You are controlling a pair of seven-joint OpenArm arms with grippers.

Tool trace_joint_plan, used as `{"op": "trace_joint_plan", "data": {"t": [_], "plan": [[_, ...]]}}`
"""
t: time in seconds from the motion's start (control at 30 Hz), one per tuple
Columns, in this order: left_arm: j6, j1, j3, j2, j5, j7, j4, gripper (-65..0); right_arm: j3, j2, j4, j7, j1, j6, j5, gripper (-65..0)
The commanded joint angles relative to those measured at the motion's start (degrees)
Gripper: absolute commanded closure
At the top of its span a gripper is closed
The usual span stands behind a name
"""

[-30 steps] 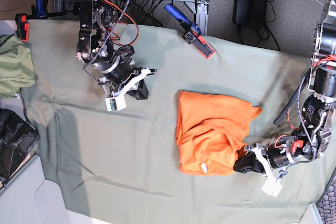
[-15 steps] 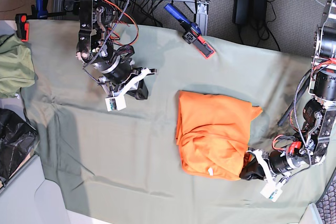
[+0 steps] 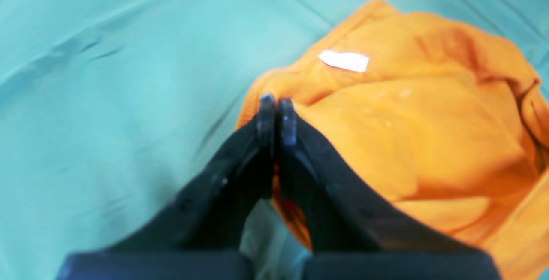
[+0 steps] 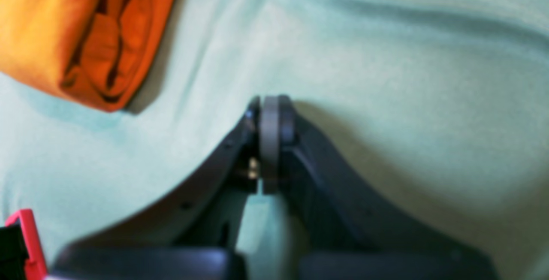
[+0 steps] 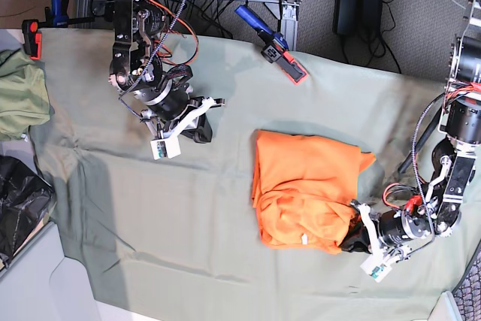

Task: Fold the T-shirt properly
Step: 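Grasp the bundle's corner with the left gripper and tuck it under, then release the bundle and lift the left gripper away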

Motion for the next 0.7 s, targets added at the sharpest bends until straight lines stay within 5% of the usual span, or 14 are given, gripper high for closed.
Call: {"op": "trace_joint_plan", "data": {"t": [0.0, 0.07, 0.2, 0.3, 0.43, 0.53, 0.67], "plan": [[-1.2, -1.8, -0.2, -0.5, -0.8, -1.5, 0.8, 0.0, 0.2, 0.3, 0.8, 0.0, 0.3, 5.2, -0.1, 0.0], [-1.2, -1.9, -0.2, -0.7, -0.8, -1.5, 0.8, 0.0, 0.2, 0.3, 0.8, 0.0, 0.3, 5.2, -0.1, 0.0], [-1.2, -1.9, -0.2, -1.6, -0.8, -1.5, 0.8, -23.3, 0.2, 0.3, 0.8, 0.0, 0.3, 5.2, -0.1, 0.0], [1.3, -1.9, -0.2, -3.2, -0.7, -1.5, 0.8, -33.2, 0.2, 0.3, 0.8, 0.0, 0.4, 5.2, -0.1, 0.0], [4.9, -1.9, -0.2, -6.1, -0.9, 0.5, 0.9, -33.3, 0.2, 0.3, 0.8, 0.1, 0.4, 5.2, -0.1, 0.0], [7.8, -1.8, -0.8, -8.3, -2.3, 7.2, 1.3, -33.3, 0.3, 0.4, 0.9, 0.5, 0.4, 5.2, -0.2, 0.0], [7.7, -0.1, -2.7, -12.4, -9.4, 15.1, 3.7, -31.1, 1.9, 0.4, 1.6, 0.4, 0.3, 5.2, -0.2, 0.0]]}}
